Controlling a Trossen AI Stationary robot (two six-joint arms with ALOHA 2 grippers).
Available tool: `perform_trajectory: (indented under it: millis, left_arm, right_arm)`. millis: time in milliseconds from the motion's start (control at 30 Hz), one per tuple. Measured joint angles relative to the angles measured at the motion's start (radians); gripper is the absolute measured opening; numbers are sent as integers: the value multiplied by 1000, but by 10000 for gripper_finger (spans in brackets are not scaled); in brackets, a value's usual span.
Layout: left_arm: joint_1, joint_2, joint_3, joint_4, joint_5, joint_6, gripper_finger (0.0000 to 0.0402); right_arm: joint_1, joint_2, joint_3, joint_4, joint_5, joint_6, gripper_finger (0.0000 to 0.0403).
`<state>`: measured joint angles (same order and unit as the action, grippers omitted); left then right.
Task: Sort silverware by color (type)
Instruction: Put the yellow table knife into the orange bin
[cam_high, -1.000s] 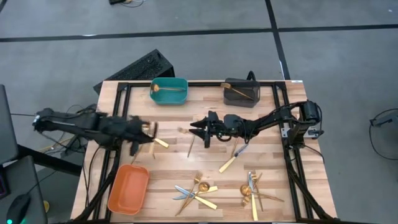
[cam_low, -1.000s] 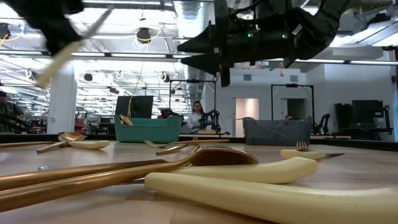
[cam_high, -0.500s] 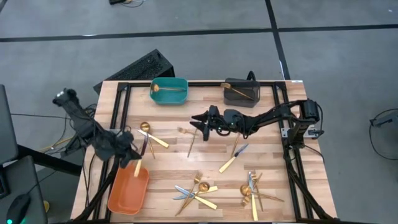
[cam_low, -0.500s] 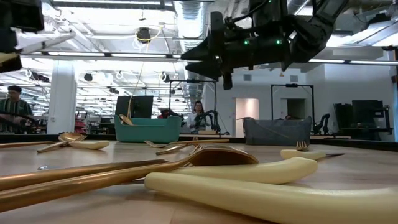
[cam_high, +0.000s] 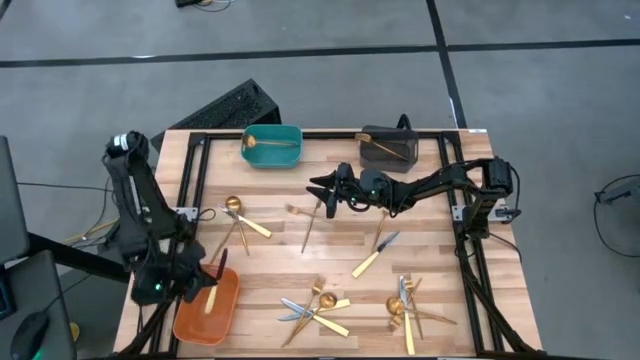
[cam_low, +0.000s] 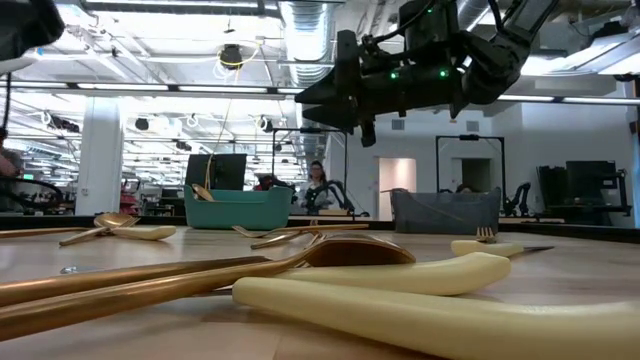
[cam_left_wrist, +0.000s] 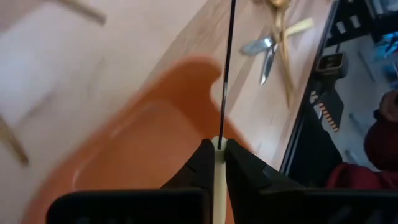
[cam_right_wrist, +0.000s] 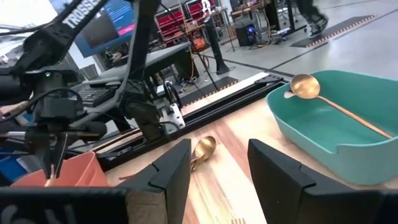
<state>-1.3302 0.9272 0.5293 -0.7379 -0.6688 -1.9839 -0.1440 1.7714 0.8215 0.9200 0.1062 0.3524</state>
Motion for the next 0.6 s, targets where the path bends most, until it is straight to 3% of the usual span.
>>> perform_trajectory:
  millis: [133, 600]
  left_arm:
    - [-74, 80, 0, -24, -1, -150, 11]
    - [-83, 146, 1, -7, 24, -149, 17]
  right_arm:
    - [-21, 0, 14, -2, -2, -10, 184]
    - [1, 0, 100, -8, -2, -151, 184]
